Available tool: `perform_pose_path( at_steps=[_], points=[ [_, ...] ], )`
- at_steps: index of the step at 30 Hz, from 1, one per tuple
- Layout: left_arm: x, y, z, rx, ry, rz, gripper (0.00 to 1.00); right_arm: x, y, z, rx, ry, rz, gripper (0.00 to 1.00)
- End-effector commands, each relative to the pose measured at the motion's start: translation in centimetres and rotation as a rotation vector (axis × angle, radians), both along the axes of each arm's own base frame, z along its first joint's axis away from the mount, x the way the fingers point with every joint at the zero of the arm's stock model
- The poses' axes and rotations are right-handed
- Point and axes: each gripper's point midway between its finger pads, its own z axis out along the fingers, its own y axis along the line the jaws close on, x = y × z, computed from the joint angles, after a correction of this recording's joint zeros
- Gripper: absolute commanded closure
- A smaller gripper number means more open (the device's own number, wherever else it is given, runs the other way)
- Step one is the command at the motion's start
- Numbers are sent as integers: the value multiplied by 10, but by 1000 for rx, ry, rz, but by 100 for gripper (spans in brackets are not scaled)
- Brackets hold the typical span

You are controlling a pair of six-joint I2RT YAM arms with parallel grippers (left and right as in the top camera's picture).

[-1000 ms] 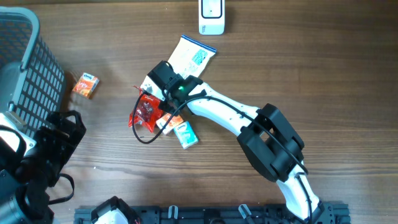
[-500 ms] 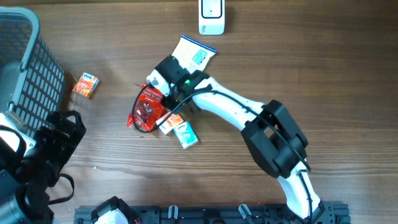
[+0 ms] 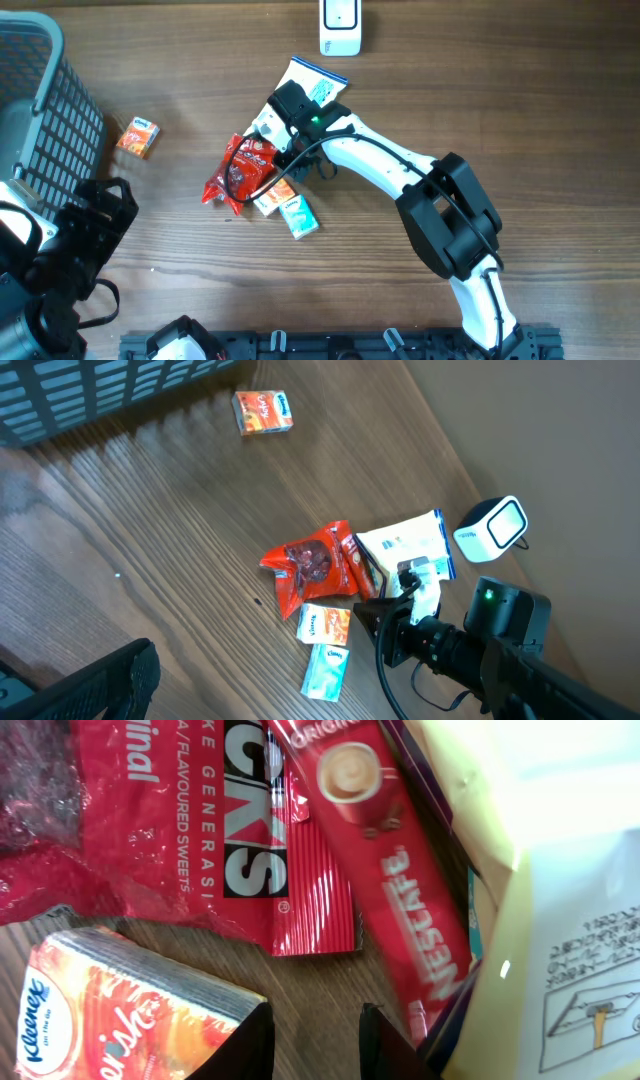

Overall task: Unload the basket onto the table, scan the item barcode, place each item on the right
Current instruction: 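Close the right gripper on the red Nescafe stick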

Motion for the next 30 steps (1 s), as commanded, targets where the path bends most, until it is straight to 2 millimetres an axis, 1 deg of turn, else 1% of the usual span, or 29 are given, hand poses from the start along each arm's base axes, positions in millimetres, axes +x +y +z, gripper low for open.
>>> perform_pose_path(
  at_steps=[1, 2, 4, 5, 7, 9, 11, 14, 15, 17, 21, 24, 30],
  points=[
    [0, 2, 2, 3, -5, 17, 0, 1, -3, -23, -47, 9, 15, 72],
    [0, 2, 2, 3, -5, 17, 0, 1, -3, -24, -49, 12, 14, 73],
    [0, 2, 2, 3, -5, 17, 0, 1, -3, -25, -50, 12, 15, 71],
    [0, 2, 2, 3, -5, 17, 0, 1, -3, -25, -49, 10, 14, 66],
    [0, 2, 2, 3, -5, 17, 0, 6, -6, -25, -66, -15, 5, 64],
    [0, 2, 2, 3, -5, 17, 0, 12, -10, -26, -103, -57, 9, 71],
    [0, 2, 2, 3, -5, 17, 0, 14, -13, -26, -139, -92, 19, 72],
    [0, 2, 2, 3, -5, 17, 0, 8, -10, -23, -175, -123, 73, 64],
    [0, 2, 2, 3, -5, 17, 0, 5, -7, -21, -183, -134, 81, 62],
    [0, 2, 2, 3, -5, 17, 0, 0, 0, -15, -183, -155, 101, 61],
    [0, 2, 2, 3, -5, 17, 0, -3, 7, -4, -215, -224, 126, 60],
    [0, 2, 2, 3, -5, 17, 0, 2, 4, 1, -286, -305, 114, 58],
    [0, 2, 2, 3, -5, 17, 0, 21, -11, 9, -394, -421, 57, 58]
  ],
)
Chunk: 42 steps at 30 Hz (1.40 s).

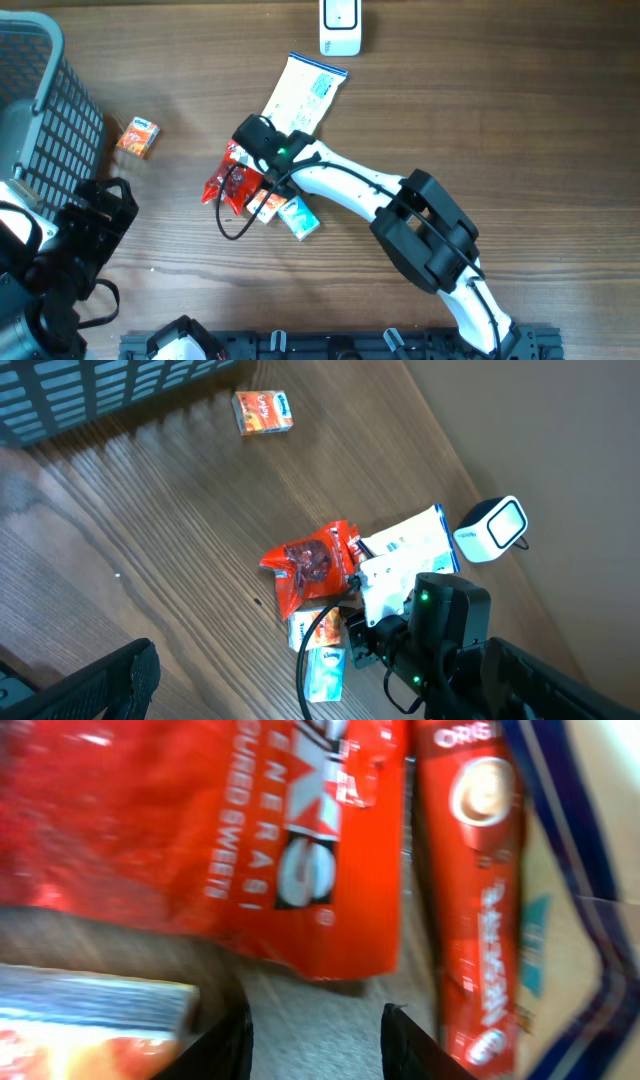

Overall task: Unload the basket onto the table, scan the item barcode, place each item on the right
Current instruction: 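Close the right gripper on the red Nescafe stick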

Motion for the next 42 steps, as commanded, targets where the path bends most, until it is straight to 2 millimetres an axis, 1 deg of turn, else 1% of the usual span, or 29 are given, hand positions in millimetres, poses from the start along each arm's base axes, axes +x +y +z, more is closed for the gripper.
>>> perform_pose_path(
  at_steps=[1, 4, 6, 11, 17, 23, 27, 31, 36, 42],
  points=[
    [0, 2, 2, 2, -5, 17, 0, 30, -17, 26, -69, -161, -53, 57],
    [0, 2, 2, 2, -5, 17, 0, 38, -21, 29, -75, -192, -68, 57],
    [0, 2, 2, 2, -5, 17, 0, 40, -19, 30, -68, -199, -64, 54],
    [0, 2, 2, 2, -5, 17, 0, 46, -12, 33, -36, -215, -50, 51],
    [0, 2, 2, 2, -5, 17, 0, 53, -11, 29, 44, -159, -55, 49],
    [0, 2, 2, 2, -5, 17, 0, 59, -20, 25, 123, -70, -68, 48],
    [0, 2, 2, 2, -5, 17, 0, 59, -19, 24, 145, -49, -63, 48],
    [0, 2, 2, 2, -5, 17, 0, 58, -17, 17, 149, -35, -58, 47],
    [0, 2, 2, 2, -5, 17, 0, 57, -15, 2, 145, -16, -54, 46],
    [0, 2, 2, 2, -5, 17, 0, 55, -14, -18, 127, 6, -29, 43]
  ],
)
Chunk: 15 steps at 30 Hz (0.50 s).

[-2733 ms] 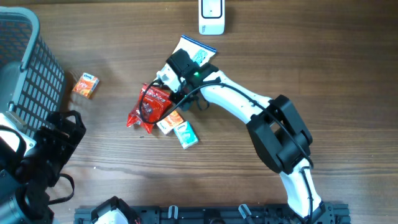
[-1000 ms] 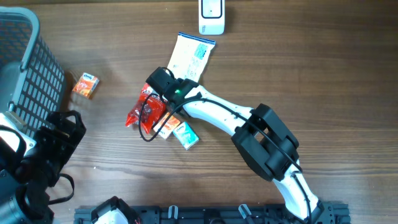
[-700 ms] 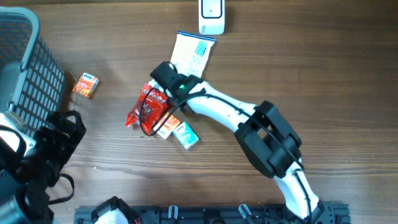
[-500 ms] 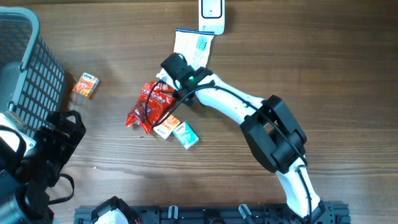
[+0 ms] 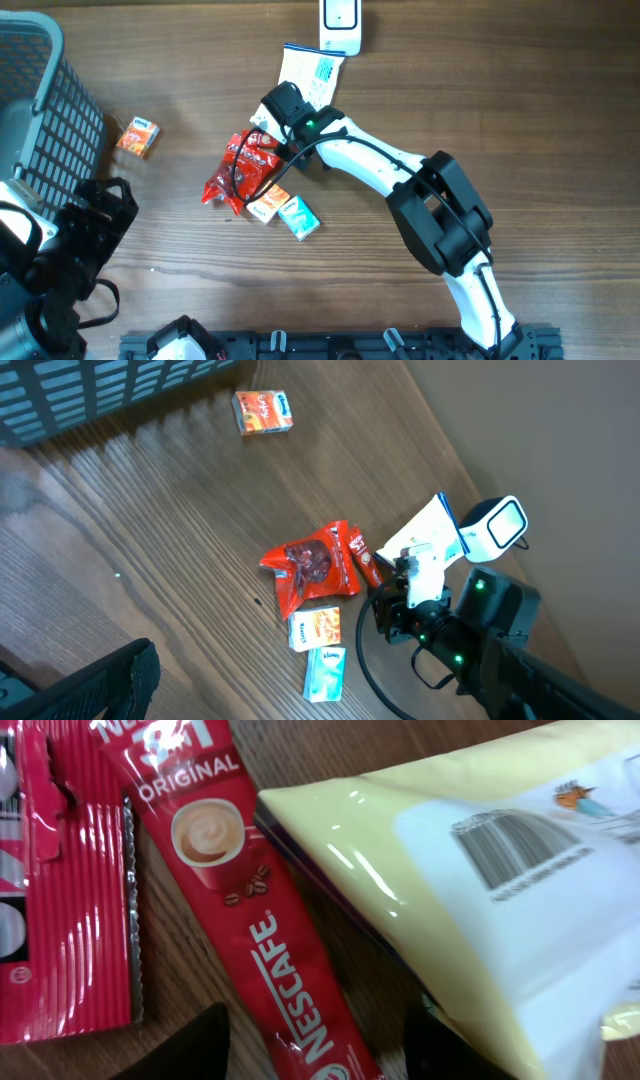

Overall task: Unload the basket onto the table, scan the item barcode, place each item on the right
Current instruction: 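Close the right gripper on the red Nescafe stick, then lift the Nescafe stick and carry it up to the white scanner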

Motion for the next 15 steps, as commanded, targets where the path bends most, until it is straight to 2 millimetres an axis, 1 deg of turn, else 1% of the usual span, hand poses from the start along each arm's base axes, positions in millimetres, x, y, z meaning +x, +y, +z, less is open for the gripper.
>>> perform_pose_path(
  at_steps=[1, 5, 7, 9, 11, 15],
  points=[
    [0, 2, 2, 2, -5, 17, 0, -6, 5, -24, -16, 41, 40, 43],
    [0, 2, 2, 2, -5, 17, 0, -11, 0, -40, -42, 71, 40, 43],
    [0, 2, 2, 2, -5, 17, 0, -14, -2, -45, -53, 85, 40, 52],
    [0, 2, 2, 2, -5, 17, 0, -16, -4, -49, -63, 98, 39, 71],
    [0, 2, 2, 2, -5, 17, 0, -20, -5, -51, -68, 116, 39, 96],
    [0, 2, 2, 2, -5, 17, 0, -25, -5, -50, -47, 150, 9, 96]
  ],
)
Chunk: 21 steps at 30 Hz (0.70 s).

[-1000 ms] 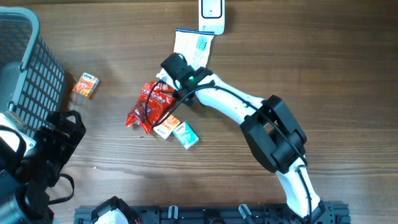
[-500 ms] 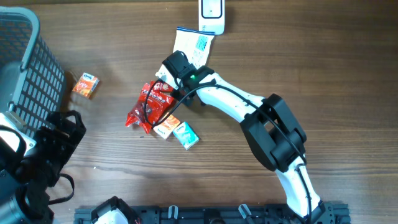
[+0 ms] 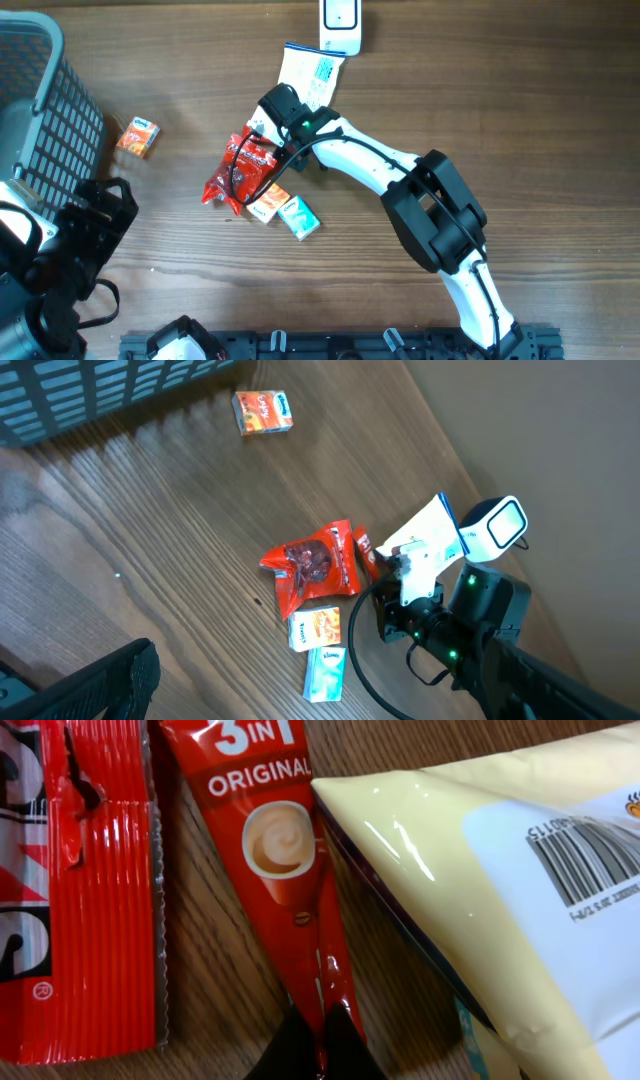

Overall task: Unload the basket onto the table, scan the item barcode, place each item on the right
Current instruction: 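Lift the Nescafe stick and carry it up to the white scanner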

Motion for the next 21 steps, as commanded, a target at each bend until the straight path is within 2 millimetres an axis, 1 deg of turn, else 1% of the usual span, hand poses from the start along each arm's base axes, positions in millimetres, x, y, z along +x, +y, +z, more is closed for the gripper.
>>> perform_pose_path(
  at_steps=[1, 3, 6, 9, 12, 15, 18, 21],
  points=[
    [0, 2, 2, 3, -6, 17, 0, -20, -11, -40, -40, 117, -33, 96],
    [0, 2, 2, 3, -6, 17, 0, -20, -8, -34, -20, 120, -50, 96],
    [0, 2, 2, 3, -6, 17, 0, -27, 0, -20, 34, 154, -29, 96],
    [0, 2, 2, 3, -6, 17, 0, -38, 10, 5, 130, 215, 8, 96],
    [0, 2, 2, 3, -6, 17, 0, -45, 15, 28, 217, 266, 32, 96],
    [0, 2, 2, 3, -6, 17, 0, -46, 12, 51, 292, 305, 36, 96],
    [0, 2, 2, 3, -6, 17, 0, -45, 7, 69, 367, 343, 37, 96],
    [0, 2, 2, 3, -6, 17, 0, -44, 0, 95, 505, 422, 47, 96]
  ],
)
